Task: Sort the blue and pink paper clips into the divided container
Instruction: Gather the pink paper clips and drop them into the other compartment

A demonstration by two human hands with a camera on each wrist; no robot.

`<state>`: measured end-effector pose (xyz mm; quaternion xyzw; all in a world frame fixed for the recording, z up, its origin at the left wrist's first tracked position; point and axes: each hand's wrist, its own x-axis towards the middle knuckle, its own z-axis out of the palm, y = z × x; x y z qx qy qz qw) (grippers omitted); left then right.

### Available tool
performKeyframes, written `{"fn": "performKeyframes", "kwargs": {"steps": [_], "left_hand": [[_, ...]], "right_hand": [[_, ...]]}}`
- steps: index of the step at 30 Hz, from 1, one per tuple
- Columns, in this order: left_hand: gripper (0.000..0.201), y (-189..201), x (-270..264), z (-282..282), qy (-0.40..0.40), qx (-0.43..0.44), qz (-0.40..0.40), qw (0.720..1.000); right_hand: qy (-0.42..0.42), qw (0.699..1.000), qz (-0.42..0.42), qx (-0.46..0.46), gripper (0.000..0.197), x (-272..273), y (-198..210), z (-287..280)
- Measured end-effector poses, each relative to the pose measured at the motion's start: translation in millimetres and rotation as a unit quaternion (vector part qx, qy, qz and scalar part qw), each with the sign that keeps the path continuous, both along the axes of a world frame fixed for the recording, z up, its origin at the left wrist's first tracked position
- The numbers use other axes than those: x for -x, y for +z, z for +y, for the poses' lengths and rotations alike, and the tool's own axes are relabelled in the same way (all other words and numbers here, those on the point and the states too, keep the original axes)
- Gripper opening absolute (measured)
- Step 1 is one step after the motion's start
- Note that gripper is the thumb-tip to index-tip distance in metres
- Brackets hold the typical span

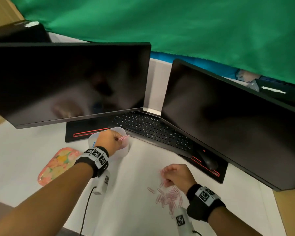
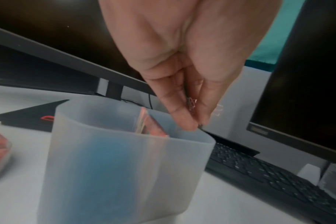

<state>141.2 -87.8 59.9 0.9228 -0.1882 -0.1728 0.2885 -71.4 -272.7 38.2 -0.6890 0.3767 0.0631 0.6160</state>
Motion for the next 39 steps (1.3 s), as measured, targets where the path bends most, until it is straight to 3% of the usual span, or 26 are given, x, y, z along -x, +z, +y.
{"fn": "performKeyframes", "kwargs": {"steps": [2,5,8,11,15,22,24,28,32,36,39], "left_hand": [[0.015,-2.2,-4.9,1.3,0.005,-0.029,0.008,1.0],[0.031,-7.1,-8.3,5.3,0.007,0.007,0.044,0.999],[0.035,-5.0,-10.6,15.1,0.041,0.014,0.018,0.999],[0.028,-2.7,-8.3,30.6,0.061,0.064,0.007,0.996],[0.018,-5.0,7.9,53.5,0.022,0.109,0.008,0.994],[0.016,-28.5,29.3,67.2,-0.035,0.067,0.011,0.997],[0.016,-33.5,33.5,64.3,-0.065,0.055,0.006,0.996],[0.021,-40.7,48.4,48.7,-0.132,0.036,0.016,0.99],[0.03,-51.5,76.1,24.2,-0.237,-0.024,0.037,0.971],[0.05,-63.3,104.5,1.2,-0.338,-0.123,0.055,0.931],[0.061,-66.8,124.7,-7.9,-0.405,-0.158,0.026,0.9]], "right_hand": [[0.014,1.0,-0.011,0.003,0.008,-22.6,9.5,9.0],[0.043,0.998,-0.035,0.025,0.01,-58.6,24.4,22.1],[0.065,0.995,-0.052,0.048,0.007,-100.1,34.0,32.9],[0.086,0.991,-0.051,0.093,0.007,-140.6,33.5,43.8],[0.112,0.979,-0.032,0.169,0.005,-178.6,28.3,59.4],[0.154,0.954,-0.01,0.259,0.007,-204.7,14.8,74.0],[0.137,0.957,-0.024,0.254,0.015,-197.0,16.0,67.6],[0.14,0.946,-0.054,0.288,0.009,-142.6,14.0,35.1],[0.212,0.914,0.049,0.343,0.026,-54.9,-23.2,-5.7],[0.261,0.887,0.167,0.343,0.051,20.1,-51.0,-14.1],[0.307,0.873,0.153,0.346,0.063,51.9,-56.2,0.0]]}}
